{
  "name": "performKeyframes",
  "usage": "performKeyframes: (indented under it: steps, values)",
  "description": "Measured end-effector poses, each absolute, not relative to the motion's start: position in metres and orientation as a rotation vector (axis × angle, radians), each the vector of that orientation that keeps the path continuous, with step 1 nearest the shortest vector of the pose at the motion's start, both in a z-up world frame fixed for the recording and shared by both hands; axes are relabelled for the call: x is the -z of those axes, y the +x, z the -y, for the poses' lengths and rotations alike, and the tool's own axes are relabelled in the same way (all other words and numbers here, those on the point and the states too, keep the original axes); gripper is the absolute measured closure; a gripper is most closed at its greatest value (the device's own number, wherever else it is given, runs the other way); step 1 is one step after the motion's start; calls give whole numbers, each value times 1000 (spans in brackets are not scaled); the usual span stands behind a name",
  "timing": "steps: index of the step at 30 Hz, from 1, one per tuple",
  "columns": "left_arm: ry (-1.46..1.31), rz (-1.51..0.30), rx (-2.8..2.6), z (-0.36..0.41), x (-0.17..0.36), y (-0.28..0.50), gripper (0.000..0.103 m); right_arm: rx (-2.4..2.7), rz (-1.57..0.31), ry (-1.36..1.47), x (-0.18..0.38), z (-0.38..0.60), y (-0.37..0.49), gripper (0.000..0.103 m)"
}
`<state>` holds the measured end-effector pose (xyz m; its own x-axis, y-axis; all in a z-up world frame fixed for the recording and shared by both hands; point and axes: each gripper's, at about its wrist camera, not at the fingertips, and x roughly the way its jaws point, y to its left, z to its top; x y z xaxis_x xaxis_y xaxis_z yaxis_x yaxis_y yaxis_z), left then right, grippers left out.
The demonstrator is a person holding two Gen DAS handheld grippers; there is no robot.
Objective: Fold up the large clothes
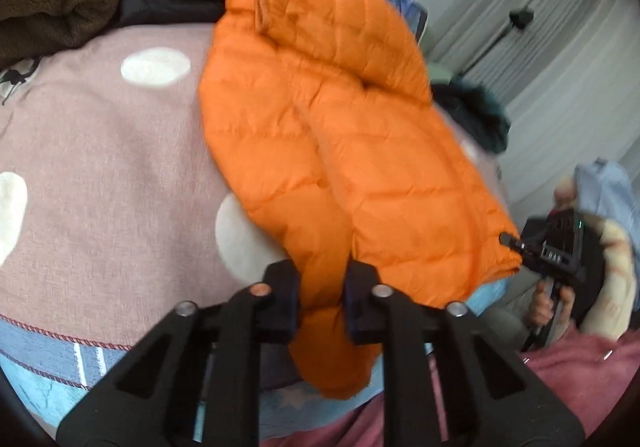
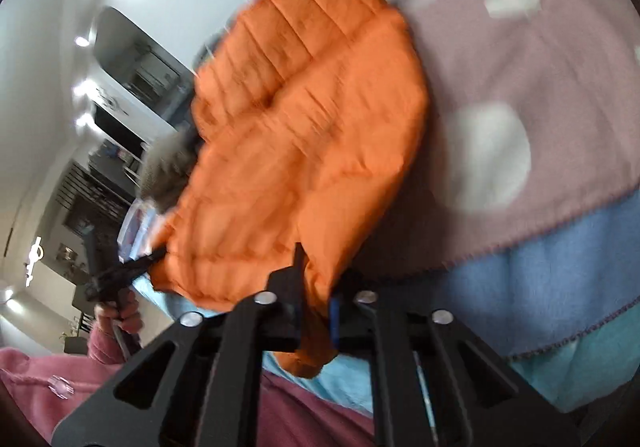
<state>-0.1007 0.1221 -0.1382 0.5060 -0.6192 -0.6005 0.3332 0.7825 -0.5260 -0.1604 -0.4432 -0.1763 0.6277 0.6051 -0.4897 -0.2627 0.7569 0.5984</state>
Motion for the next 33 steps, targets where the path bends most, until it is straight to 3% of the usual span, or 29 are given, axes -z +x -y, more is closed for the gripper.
performKeyframes:
  steps: [8, 14, 19, 33]
  values:
    - [-352, -470, 708, -128, 7, -153, 94, -607, -340, 422, 57, 461, -219, 99]
    - [-306, -336, 739, -132, -48, -214, 89, -577, -129, 285, 7, 475, -291, 99]
    - [-267, -384, 719, -120, -40, -222, 88, -527, -167, 269, 15, 477, -280, 98]
    - [-330, -605, 625, -114, 14, -133, 84, -455, -373, 388, 52, 475, -177, 97]
